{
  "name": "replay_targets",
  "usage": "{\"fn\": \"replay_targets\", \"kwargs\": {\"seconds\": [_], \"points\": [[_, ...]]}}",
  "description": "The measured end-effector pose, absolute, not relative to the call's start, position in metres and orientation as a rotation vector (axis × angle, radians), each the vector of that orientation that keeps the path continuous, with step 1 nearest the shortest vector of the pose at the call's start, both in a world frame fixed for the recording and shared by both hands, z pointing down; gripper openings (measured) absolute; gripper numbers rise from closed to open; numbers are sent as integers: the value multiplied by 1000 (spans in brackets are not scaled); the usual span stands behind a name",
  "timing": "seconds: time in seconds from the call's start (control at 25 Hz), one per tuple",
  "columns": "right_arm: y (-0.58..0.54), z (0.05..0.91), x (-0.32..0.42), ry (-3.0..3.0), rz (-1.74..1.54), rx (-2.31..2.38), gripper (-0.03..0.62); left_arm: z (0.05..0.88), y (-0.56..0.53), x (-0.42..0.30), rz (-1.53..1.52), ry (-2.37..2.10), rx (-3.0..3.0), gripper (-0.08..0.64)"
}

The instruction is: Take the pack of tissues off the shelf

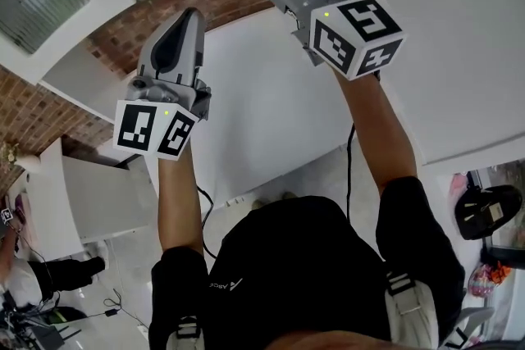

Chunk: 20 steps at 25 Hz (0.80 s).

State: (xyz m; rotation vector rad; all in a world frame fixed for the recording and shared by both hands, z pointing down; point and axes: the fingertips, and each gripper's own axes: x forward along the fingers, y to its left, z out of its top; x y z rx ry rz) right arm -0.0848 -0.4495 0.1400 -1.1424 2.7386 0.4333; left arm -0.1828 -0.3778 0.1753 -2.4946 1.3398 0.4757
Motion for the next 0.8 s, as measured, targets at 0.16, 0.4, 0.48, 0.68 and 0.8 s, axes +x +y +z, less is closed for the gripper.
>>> {"fn": "replay_targets", "kwargs": {"seconds": [0.16,0.4,0.48,0.68,0.8], "points": [[-427,168,-81,2734,389,-1088,325,179,-368,-179,485,1360,-2470,0],[-417,205,-80,2738,323,-1027,322,195,-365,-170,424,1389,-2443,0],[-414,214,-81,2741,311,-1014,319,201,-363,-170,419,1401,-2444,0],[-407,227,-83,2747,292,-993,311,210,-357,-172,426,1424,-2444,0],[-407,227,-83,2751,316,-989,305,207,-361,-169,417,1424,-2444,0]]}}
